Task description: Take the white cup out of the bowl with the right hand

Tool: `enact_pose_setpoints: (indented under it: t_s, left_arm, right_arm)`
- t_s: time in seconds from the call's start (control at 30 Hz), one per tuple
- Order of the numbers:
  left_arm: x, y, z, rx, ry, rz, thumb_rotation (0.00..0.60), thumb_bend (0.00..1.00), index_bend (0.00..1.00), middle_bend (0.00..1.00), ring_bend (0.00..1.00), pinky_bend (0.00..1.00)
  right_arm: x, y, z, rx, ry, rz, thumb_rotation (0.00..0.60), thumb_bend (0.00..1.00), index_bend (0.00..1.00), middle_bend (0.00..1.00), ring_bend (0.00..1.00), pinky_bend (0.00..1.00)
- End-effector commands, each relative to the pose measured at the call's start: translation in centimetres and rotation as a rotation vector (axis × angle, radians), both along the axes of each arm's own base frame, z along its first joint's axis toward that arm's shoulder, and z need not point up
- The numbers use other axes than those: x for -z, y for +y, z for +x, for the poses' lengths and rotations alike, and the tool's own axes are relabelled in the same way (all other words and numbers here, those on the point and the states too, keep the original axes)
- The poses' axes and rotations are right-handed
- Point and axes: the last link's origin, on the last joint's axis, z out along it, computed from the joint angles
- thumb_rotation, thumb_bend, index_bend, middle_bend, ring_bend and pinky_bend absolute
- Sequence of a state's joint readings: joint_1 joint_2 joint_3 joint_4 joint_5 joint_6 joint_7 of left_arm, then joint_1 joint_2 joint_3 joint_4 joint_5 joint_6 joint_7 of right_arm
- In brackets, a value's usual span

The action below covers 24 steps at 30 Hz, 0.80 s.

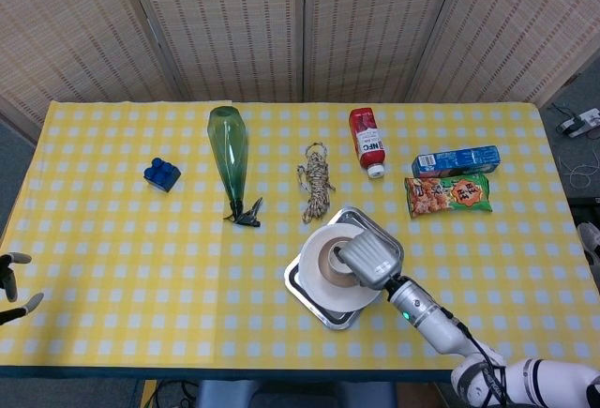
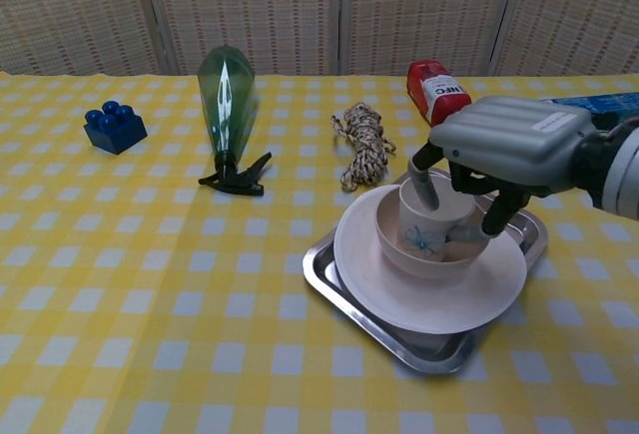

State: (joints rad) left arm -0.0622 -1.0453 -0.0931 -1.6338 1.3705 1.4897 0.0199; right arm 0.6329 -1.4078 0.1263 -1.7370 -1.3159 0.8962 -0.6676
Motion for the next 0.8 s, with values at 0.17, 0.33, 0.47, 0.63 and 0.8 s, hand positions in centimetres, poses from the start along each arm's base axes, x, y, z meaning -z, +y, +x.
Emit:
enact_pose_setpoints:
  t_s: [0.17,0.33,0.47,0.63,0.8]
  left_arm:
    - [-0.3,-0.1,0.0,0.001,-0.005,0.008,0.600,0.00,0.46,0.72,0.55,0.65]
    - [-0.3,-0.1,0.0,0.001,-0.006,0.007,0.600,0.00,0.46,0.72,0.55,0.65]
    - [-0.2,-0.1,0.0,0.003,-0.005,0.003,0.600,0.00,0.46,0.72,0.55,0.65]
    - [-0.1,-0.1,0.1,0.004,0.000,-0.001,0.600,0.00,0.46,0.72,0.55,0.65]
    - [-0.1,-0.1,0.1,0.005,0.001,0.000,0.600,0.00,0.46,0.72,0.55,0.65]
  right_arm:
    - [0.5,0.1,0.2,0.000,0.030,0.029,0.600,0.27,0.53,1.00,1.00,1.00]
    - [0.0,0.3,0.4,-0.005,0.034,0.027,0.600,0.30,0.58,1.00,1.00,1.00]
    - [-0.4,0.5,0.7,-0.013,0.033,0.022,0.600,0.31,0.62,1.00,1.00,1.00]
    - [-0.8,0.7,0.8,-0.017,0.038,0.018,0.600,0.32,0.65,1.00,1.00,1.00]
    - [-2.5,0.9,1.3,-0.029,0.019,-0.023,0.600,0.32,0.65,1.00,1.00,1.00]
